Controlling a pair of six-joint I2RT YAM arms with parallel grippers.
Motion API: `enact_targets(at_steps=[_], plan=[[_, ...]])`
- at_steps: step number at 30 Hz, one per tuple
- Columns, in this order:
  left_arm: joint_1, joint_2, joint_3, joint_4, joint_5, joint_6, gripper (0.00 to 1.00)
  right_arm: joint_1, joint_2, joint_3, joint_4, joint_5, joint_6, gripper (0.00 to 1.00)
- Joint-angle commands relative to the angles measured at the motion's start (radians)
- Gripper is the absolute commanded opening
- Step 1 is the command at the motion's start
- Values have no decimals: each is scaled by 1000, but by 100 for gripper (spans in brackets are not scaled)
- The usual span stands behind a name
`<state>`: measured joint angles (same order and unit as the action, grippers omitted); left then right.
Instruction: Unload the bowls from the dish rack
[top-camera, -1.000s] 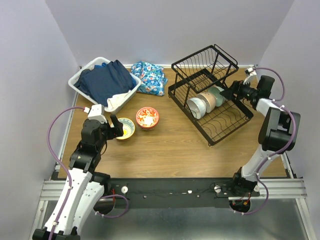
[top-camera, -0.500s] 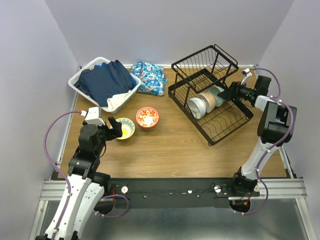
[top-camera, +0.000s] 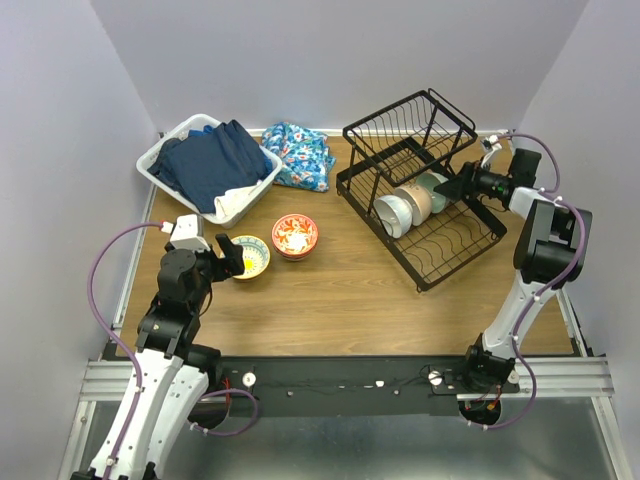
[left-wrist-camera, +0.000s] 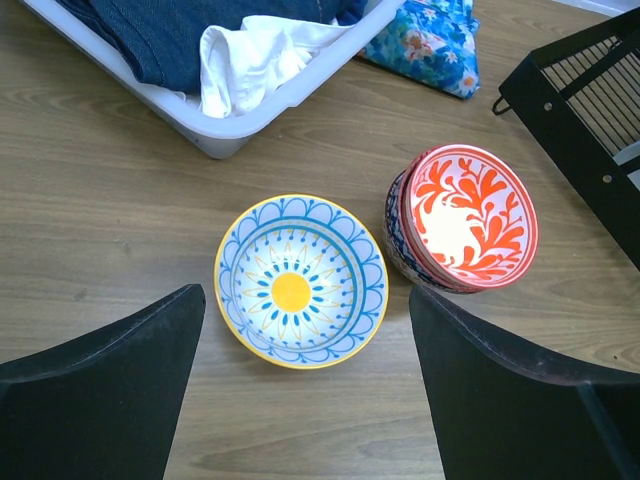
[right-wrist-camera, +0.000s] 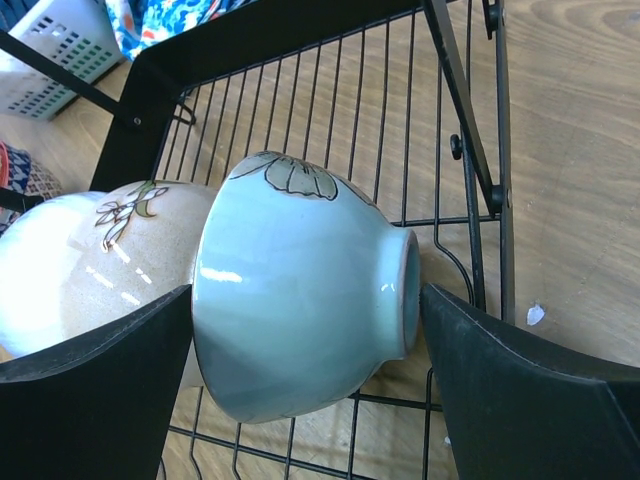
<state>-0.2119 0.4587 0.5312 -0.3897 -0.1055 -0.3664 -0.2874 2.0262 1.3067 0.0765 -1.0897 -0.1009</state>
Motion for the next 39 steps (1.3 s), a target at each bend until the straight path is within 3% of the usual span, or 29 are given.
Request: enact_targets(at_steps=[1, 9, 22, 24, 31, 39], plan=[[-1, -20, -7, 22, -29, 7, 91, 13, 51, 25, -141, 37, -56, 97], [-1, -35, -8, 22, -30, 12, 91, 19, 31, 17, -167, 63, -65, 87], [-1, -63, -13, 29, -23, 14, 91, 27, -98, 35, -210, 102, -80, 53], [-3, -68, -13, 31, -23, 14, 91, 31, -113, 31, -213, 116, -80, 51], [-1, -75, -14, 29, -29, 15, 91, 39, -204, -47, -161, 235, -69, 35], [-3, -75, -16, 31, -30, 12, 91, 40, -296, -115, -87, 335, -26, 30]])
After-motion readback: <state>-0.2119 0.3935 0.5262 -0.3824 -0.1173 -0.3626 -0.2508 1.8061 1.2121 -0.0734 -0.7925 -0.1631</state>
